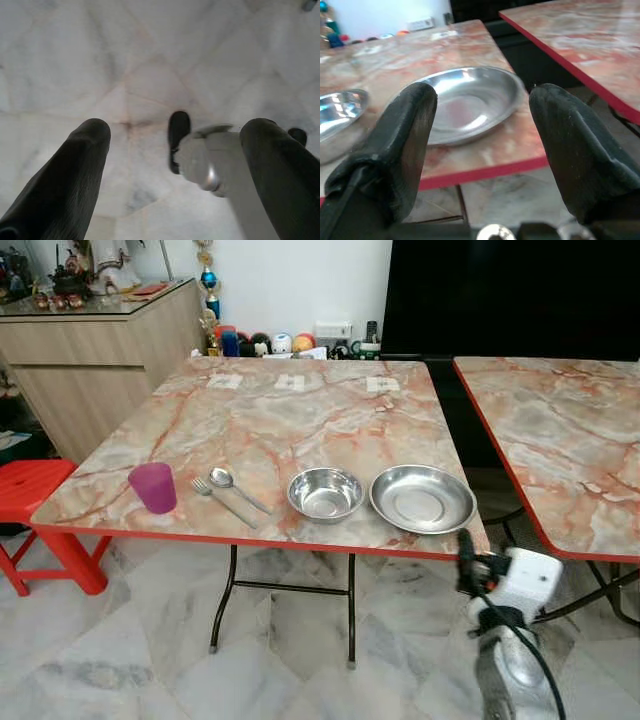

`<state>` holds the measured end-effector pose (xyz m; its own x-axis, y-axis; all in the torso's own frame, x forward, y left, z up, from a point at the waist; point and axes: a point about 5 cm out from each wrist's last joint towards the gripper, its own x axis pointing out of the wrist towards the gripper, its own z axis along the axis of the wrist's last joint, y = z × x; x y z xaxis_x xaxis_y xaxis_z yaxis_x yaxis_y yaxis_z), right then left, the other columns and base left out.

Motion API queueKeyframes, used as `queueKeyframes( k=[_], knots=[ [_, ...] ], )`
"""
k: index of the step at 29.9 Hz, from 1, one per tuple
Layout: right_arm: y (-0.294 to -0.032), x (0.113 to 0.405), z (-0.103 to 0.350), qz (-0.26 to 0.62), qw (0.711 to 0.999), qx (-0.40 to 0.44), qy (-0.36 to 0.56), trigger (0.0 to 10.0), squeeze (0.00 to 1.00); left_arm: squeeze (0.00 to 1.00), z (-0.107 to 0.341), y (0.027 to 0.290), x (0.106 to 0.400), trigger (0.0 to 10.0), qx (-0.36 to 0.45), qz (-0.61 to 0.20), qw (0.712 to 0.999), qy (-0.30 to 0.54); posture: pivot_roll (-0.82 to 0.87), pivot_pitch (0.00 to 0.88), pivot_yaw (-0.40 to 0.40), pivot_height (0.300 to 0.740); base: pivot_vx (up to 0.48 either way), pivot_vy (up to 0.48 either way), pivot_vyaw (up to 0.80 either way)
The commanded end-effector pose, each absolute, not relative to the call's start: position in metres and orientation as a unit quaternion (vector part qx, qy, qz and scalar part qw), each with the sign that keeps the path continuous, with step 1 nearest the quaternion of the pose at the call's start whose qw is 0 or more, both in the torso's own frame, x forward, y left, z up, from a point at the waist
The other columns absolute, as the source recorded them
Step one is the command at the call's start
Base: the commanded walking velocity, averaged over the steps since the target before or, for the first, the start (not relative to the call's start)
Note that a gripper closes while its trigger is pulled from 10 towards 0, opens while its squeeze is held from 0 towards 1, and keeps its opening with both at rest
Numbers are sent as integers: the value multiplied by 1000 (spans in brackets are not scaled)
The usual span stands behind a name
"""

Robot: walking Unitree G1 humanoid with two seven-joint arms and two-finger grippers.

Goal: Setting the table

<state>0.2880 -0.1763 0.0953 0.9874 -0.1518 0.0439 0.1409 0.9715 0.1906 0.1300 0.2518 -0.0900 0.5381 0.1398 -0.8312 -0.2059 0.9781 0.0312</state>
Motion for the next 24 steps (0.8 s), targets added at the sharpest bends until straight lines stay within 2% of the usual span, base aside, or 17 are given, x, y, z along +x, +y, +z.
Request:
queueKeyframes(
  k=[1, 8, 12, 17, 24],
  knots=[
    [-173, 290, 100, -64, 993, 92, -37, 10000, 0, 0, -92, 247, 130, 10000, -29, 97, 871, 481, -10, 0, 5, 740, 0, 0, 0],
    [-173, 288, 101, -57, 994, 84, -36, 10000, 0, 0, -97, 234, 126, 10000, -33, 88, 868, 488, -15, 0, -4, 740, 0, 0, 0],
    [-174, 290, 102, -59, 994, 82, -36, 10000, 0, 0, -98, 243, 113, 10000, -33, 95, 864, 493, -15, 0, -9, 740, 0, 0, 0],
    [-172, 295, 104, -60, 994, 87, -35, 10000, 0, 0, -93, 264, 105, 10000, -41, 104, 864, 490, -15, 0, -12, 740, 265, 0, 0],
    [-170, 297, 105, -57, 994, 90, -35, 10000, 0, 0, -90, 267, 112, 10000, -43, 105, 869, 481, -7, 0, -23, 740, 285, 0, -715]
  ],
)
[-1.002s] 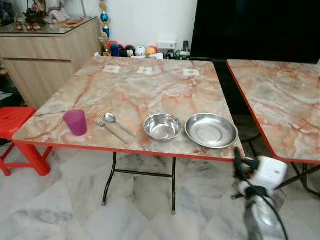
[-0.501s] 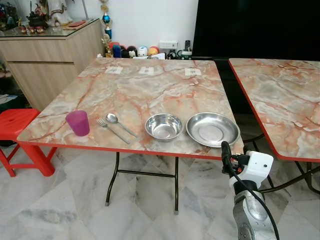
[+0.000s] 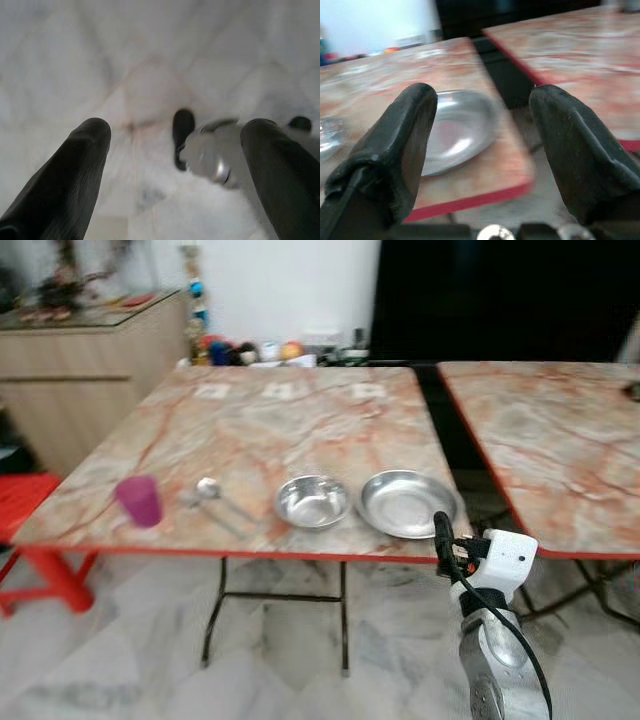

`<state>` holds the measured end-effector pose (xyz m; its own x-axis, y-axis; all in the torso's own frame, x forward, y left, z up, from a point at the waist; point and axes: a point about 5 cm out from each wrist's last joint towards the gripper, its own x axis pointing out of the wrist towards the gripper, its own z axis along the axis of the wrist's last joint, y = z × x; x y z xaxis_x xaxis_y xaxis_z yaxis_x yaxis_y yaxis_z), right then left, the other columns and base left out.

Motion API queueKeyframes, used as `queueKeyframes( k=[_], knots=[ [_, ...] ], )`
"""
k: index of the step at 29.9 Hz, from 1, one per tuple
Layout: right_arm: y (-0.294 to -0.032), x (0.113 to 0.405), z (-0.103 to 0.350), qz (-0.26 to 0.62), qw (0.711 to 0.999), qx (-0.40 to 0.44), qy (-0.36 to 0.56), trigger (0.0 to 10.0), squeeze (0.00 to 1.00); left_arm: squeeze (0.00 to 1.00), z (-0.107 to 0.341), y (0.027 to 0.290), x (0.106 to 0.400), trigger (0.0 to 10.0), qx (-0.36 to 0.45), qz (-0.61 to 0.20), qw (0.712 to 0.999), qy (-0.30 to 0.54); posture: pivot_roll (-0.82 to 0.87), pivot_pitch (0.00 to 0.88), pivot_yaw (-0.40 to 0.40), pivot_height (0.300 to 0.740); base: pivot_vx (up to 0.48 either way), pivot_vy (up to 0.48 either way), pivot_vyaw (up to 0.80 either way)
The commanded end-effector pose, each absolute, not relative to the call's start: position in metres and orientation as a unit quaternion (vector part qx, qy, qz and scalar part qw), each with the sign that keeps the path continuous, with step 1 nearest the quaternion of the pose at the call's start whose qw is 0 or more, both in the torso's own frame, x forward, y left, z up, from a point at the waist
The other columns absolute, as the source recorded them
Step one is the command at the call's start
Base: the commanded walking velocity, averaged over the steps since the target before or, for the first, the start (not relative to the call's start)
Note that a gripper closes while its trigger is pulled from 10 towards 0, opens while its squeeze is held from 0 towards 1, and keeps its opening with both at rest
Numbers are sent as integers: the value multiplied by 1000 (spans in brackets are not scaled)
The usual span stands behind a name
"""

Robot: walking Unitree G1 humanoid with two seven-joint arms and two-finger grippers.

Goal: Setting the table

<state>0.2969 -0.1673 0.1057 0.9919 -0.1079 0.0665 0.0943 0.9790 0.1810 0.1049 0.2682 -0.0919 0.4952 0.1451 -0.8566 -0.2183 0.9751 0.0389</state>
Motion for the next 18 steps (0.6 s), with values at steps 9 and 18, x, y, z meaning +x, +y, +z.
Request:
queueKeyframes(
  k=[9, 18],
  knots=[
    [-165, 302, 109, -59, 993, 95, -39, 10000, 0, 0, -96, 231, 131, 10000, -44, 92, 873, 478, -1, 0, -24, 740, 292, 0, 0],
    [-165, 302, 108, -61, 993, 96, -37, 10000, 0, 0, -99, 203, 140, 10000, -48, 80, 874, 477, 2, 0, -25, 740, 31, 0, 0]
  ],
)
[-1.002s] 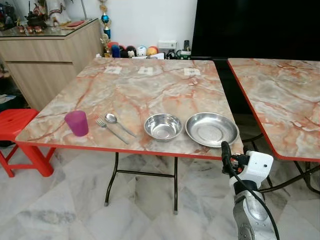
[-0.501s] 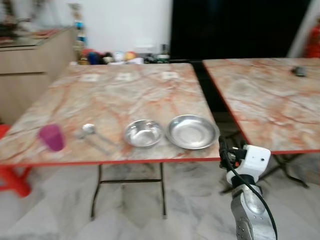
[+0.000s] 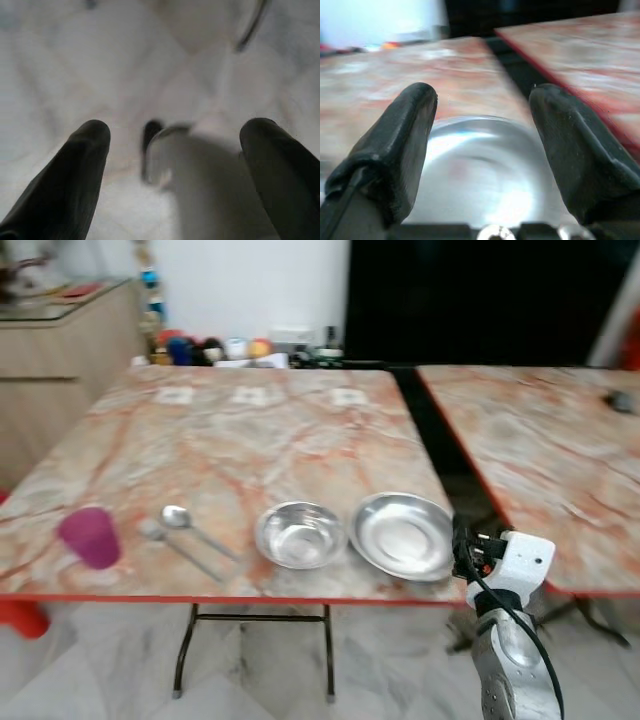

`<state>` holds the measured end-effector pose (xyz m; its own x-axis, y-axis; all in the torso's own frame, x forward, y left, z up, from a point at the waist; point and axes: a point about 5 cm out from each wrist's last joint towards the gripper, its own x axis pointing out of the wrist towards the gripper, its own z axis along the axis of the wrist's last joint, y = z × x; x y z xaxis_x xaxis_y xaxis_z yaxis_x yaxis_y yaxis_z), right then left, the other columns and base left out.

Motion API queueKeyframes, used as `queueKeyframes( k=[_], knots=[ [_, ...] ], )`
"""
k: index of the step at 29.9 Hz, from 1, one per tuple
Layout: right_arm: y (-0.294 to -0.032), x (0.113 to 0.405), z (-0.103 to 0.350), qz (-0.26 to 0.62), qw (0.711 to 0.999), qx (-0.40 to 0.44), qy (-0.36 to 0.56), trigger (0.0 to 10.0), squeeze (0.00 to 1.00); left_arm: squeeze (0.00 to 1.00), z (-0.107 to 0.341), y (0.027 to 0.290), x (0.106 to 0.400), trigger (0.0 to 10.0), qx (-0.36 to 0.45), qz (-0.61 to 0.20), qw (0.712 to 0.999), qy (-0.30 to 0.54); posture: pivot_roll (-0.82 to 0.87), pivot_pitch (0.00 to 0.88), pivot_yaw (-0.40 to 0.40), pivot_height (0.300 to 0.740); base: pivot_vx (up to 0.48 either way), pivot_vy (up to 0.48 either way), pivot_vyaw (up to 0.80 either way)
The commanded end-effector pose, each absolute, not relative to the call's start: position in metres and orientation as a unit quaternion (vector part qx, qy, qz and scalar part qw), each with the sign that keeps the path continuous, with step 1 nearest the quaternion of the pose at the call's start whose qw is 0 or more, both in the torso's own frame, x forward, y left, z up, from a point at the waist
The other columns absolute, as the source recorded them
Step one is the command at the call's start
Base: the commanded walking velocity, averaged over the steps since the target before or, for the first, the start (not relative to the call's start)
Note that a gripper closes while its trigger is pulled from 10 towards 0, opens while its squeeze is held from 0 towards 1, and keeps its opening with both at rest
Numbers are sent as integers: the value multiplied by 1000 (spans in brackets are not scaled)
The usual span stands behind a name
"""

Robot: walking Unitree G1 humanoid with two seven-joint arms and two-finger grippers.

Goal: Setting the table

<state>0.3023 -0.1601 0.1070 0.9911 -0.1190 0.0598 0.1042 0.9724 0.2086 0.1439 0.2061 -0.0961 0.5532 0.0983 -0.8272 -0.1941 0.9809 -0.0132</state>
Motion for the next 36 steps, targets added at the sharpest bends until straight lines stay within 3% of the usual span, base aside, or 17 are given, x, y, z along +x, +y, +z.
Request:
queueKeyframes(
  k=[1, 10, 16, 22, 25, 32, 36],
  knots=[
    [-166, 301, 108, -63, 993, 99, -33, 10000, 0, 0, -99, 201, 140, 10000, -48, 79, 875, 476, -2, 0, -24, 740, 0, 0, 0],
    [-184, 298, 98, -81, 992, 102, -2, 10000, 0, 0, -99, 208, 132, 10000, -44, 81, 877, 472, -7, 0, -24, 740, 0, 0, 0],
    [-196, 293, 93, -117, 985, 123, 12, 10000, 0, 0, -95, 239, 123, 10000, -39, 94, 877, 469, -11, 0, -19, 740, 0, 0, 0],
    [-213, 292, 75, -161, 964, 197, 71, 10000, 0, 0, -87, 271, 115, 10000, -34, 106, 877, 468, -11, 0, -13, 740, 0, 0, 0],
    [-212, 297, 73, -140, 963, 212, 91, 10000, 0, 0, -85, 277, 114, 10000, -33, 107, 876, 468, -5, 0, -14, 740, 0, 0, 0],
    [-208, 298, 71, -126, 960, 228, 99, 10000, 0, 0, -87, 271, 117, 10000, -30, 101, 877, 470, 2, 0, -11, 740, 0, 0, 0],
    [-206, 301, 69, -116, 960, 229, 109, 10000, 0, 0, -91, 251, 125, 10000, -30, 87, 876, 473, 3, 0, -8, 740, 0, 0, 0]
  ],
)
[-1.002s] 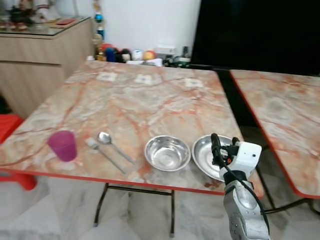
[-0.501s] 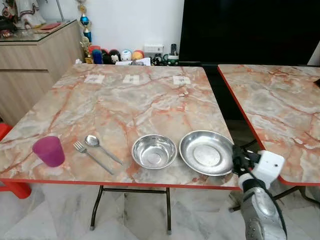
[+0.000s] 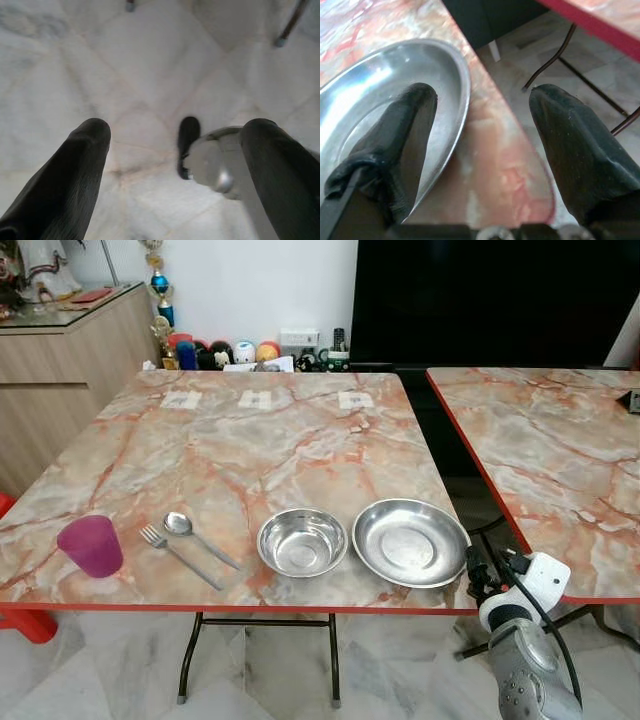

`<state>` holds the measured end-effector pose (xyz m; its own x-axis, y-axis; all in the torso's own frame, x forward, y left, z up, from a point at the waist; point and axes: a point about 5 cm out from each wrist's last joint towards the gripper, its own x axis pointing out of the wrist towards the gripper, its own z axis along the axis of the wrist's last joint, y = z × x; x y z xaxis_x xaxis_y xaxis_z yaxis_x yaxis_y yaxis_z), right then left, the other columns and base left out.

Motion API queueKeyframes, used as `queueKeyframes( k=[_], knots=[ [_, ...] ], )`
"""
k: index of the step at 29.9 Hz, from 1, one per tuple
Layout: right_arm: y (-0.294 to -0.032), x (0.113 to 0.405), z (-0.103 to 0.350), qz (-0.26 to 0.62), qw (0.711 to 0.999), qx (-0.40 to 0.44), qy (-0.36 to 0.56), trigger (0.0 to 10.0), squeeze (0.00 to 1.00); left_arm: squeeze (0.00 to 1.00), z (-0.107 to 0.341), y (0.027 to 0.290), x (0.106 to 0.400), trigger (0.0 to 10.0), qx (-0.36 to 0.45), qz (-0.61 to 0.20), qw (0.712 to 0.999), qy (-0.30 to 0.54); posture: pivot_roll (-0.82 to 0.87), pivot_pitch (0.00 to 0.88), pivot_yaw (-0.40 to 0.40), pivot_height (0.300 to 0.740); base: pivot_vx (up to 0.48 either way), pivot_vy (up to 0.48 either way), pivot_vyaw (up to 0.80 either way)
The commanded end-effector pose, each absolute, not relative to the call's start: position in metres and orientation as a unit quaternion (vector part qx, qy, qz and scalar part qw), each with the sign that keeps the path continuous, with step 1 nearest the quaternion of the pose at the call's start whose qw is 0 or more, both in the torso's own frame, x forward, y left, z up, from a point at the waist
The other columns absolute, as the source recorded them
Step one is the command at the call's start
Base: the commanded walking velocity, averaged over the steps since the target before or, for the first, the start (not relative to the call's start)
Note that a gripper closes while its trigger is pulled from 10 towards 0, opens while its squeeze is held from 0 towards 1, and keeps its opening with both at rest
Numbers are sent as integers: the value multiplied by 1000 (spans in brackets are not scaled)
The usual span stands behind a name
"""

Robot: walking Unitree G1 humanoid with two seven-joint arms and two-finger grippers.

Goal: Setting the table

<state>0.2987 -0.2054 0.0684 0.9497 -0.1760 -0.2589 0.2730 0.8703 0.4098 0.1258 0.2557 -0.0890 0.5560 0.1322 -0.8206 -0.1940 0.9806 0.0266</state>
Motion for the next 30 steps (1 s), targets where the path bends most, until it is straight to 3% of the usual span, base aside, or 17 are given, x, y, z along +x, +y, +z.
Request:
queueKeyframes(
  k=[1, 6, 7, 8, 9, 11, 12, 14, 22, 29, 30],
  knots=[
    [-207, 302, 69, -118, 960, 231, 109, 10000, 0, 0, -92, 246, 127, 10000, -30, 84, 877, 473, 3, 0, -8, 740, 0, 0, 0],
    [-206, 308, 66, -108, 962, 216, 130, 10000, 0, 0, -95, 228, 134, 10000, -31, 74, 876, 476, 3, 0, -5, 740, 0, 0, 0],
    [-205, 311, 65, -101, 962, 217, 136, 7098, 0, 0, -95, 228, 134, 10000, -30, 73, 876, 477, 5, 0, -5, 740, 0, 0, 0],
    [-204, 312, 65, -99, 961, 217, 137, 7098, 0, 0, -95, 228, 134, 10000, -30, 73, 875, 477, 5, 0, -5, 740, 0, 0, 0],
    [-203, 313, 65, -96, 962, 215, 138, 3255, 0, 0, -95, 228, 135, 10000, -30, 72, 876, 477, 10, 0, -7, 740, 0, 0, 0],
    [-201, 316, 64, -92, 962, 212, 147, 3882, 0, 0, -94, 229, 135, 10000, -29, 73, 876, 475, 12, 0, -8, 740, 0, 0, 0],
    [-200, 317, 64, -92, 961, 213, 148, 9608, 0, 0, -94, 230, 135, 10000, -29, 74, 877, 474, 13, 0, -8, 740, 0, 0, 0],
    [-199, 320, 64, -91, 961, 214, 149, 10000, 0, 0, -94, 234, 133, 10000, -29, 76, 878, 473, 16, 0, -7, 740, 0, 0, 0],
    [-191, 331, 65, -74, 961, 217, 154, 10000, 0, 0, -93, 258, 109, 10000, -27, 88, 873, 479, 21, 0, -4, 740, 0, 0, 0],
    [-186, 334, 63, -72, 960, 213, 165, 10000, 0, 0, -99, 253, 89, 10000, -28, 90, 861, 499, 25, 0, -3, 740, 0, 0, 0],
    [-186, 334, 63, -69, 961, 212, 166, 6627, 0, 0, -101, 249, 87, 10000, -28, 88, 859, 503, 25, 0, -1, 740, 0, 0, 0]
  ],
)
